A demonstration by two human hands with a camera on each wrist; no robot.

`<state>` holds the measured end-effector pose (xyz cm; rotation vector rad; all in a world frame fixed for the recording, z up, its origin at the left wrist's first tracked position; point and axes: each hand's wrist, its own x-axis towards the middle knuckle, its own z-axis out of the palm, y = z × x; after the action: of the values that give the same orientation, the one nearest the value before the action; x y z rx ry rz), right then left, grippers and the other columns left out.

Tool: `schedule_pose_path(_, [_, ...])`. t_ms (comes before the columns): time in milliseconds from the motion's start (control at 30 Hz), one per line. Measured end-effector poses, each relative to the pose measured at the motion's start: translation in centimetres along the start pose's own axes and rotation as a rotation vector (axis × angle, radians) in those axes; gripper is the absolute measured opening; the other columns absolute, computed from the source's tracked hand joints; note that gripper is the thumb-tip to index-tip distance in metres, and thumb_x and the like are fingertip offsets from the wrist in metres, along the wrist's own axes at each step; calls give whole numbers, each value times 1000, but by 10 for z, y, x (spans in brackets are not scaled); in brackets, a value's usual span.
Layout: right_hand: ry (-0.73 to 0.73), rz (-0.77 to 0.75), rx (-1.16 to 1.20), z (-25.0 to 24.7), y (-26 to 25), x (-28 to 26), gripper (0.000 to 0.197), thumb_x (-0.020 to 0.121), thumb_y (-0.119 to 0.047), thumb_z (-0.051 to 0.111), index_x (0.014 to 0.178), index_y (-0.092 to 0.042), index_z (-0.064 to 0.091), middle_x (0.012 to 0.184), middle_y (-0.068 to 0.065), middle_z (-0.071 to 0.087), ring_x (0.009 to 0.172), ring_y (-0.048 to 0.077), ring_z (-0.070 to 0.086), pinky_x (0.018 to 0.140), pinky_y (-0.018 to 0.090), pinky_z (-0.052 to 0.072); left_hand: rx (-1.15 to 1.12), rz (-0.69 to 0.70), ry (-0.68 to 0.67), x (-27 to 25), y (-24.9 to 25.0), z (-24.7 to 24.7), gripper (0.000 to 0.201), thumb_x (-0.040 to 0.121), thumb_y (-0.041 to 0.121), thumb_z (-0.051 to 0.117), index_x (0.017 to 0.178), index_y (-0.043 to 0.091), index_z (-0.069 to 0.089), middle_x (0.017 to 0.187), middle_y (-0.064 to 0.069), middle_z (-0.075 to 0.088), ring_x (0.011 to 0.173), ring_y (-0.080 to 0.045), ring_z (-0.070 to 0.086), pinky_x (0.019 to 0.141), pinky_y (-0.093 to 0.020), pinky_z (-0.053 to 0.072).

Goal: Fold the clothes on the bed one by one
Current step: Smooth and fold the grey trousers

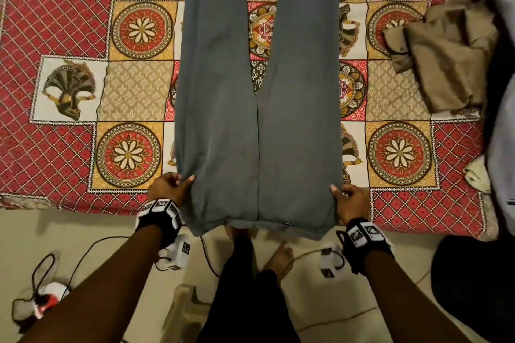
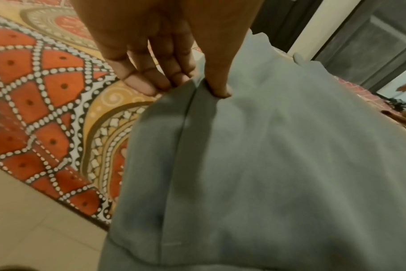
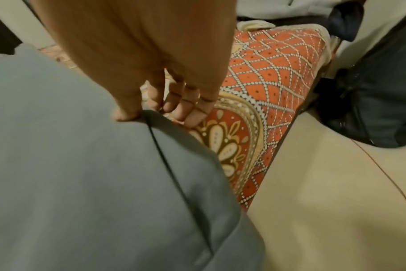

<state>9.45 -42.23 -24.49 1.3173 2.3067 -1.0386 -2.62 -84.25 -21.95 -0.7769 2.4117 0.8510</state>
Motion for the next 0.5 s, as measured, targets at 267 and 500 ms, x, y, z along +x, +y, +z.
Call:
schedule_pose_path(267, [-131, 93, 27, -15, 7, -5, 33, 82, -25, 84, 77, -17, 52, 68, 6, 61, 72, 29, 62, 74, 38, 50, -280, -151, 8, 8, -68, -20, 28, 87, 38, 73, 90, 10, 73, 83, -17, 69, 79, -32, 68, 82, -53, 58])
schedule_pose_path(500, [-121, 151, 107, -33, -42, 0, 20, 84, -20, 78, 93, -20, 61, 100, 10, 71, 93, 29, 64, 92, 43, 52, -256, -70, -68, 10, 26, -43, 45, 82, -6, 71, 125, -3, 58, 110, -15, 63, 102, -31, 60, 87, -33, 43])
